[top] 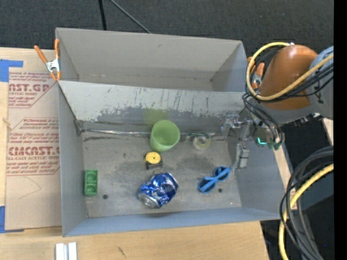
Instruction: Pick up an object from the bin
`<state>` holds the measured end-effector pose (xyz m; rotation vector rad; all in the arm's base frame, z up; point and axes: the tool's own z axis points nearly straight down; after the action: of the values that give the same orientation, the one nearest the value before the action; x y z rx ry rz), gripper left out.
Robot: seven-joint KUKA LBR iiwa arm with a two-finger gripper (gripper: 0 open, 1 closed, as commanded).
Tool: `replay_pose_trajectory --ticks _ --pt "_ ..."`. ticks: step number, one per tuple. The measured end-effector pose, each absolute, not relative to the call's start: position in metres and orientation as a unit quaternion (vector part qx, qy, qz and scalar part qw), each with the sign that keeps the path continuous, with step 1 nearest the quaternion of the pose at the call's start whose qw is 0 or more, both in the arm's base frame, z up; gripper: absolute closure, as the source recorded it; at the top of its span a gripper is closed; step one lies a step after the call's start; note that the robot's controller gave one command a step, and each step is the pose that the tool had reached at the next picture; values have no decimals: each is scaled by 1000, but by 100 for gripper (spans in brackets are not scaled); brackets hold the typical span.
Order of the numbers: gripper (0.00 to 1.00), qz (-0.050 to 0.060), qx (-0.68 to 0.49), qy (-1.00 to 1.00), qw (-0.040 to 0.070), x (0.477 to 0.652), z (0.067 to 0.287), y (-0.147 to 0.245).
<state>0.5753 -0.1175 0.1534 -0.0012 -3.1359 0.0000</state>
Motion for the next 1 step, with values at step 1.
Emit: replay_pose_trajectory --ticks 1 --pt "0 -1 217 -976 2 511 68 -121"
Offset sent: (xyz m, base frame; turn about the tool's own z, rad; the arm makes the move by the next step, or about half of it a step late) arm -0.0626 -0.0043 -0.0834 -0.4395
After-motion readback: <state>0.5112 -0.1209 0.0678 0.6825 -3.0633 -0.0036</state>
